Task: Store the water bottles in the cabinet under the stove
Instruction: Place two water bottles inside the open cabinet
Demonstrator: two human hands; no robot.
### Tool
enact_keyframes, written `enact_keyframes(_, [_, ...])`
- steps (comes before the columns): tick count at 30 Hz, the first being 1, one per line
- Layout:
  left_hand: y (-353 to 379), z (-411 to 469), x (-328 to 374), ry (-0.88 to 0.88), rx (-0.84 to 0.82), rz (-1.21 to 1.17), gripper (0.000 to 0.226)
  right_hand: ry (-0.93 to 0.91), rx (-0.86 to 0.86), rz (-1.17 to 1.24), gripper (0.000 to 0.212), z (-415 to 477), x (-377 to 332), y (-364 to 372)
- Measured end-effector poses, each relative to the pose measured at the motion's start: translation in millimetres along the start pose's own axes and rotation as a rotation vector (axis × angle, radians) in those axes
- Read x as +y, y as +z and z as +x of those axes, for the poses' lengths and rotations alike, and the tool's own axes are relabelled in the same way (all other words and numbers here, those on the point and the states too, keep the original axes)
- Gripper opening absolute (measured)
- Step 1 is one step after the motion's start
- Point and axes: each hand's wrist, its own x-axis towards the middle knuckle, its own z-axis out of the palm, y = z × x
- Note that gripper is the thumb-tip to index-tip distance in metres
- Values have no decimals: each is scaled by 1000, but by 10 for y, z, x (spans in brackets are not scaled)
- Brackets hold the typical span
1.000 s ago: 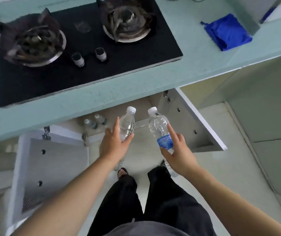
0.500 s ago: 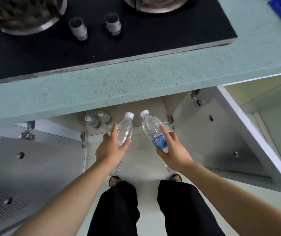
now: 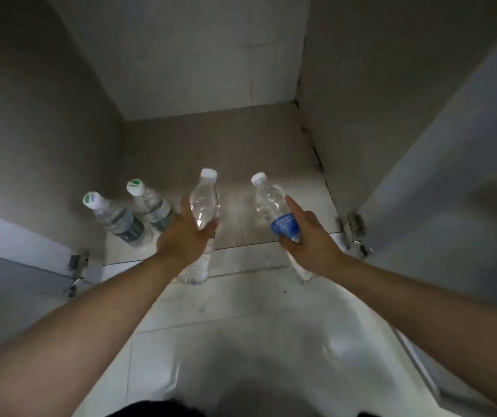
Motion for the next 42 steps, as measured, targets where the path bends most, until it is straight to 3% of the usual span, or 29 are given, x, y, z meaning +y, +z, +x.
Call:
enact_keyframes(9, [717,729,-390,14,186,-230,64,-20,41,-88,79,789,678,839])
enact_keyframes(19, [748,1161,-514,227,321,-616,78,28,76,-184,73,1038,779,1256])
enact_keyframes(27, [1001,1082,-676,174,332,-643,83,69,97,-150,69,1072,821,1268])
enact_keyframes(36, [1072,861,-793,148,322,-668,94,50,107,-338,67,1028,700,1239])
enact_keyframes(42, [1047,640,-991,190,208,-514,96,59,86,-347,65,1035,622,1219])
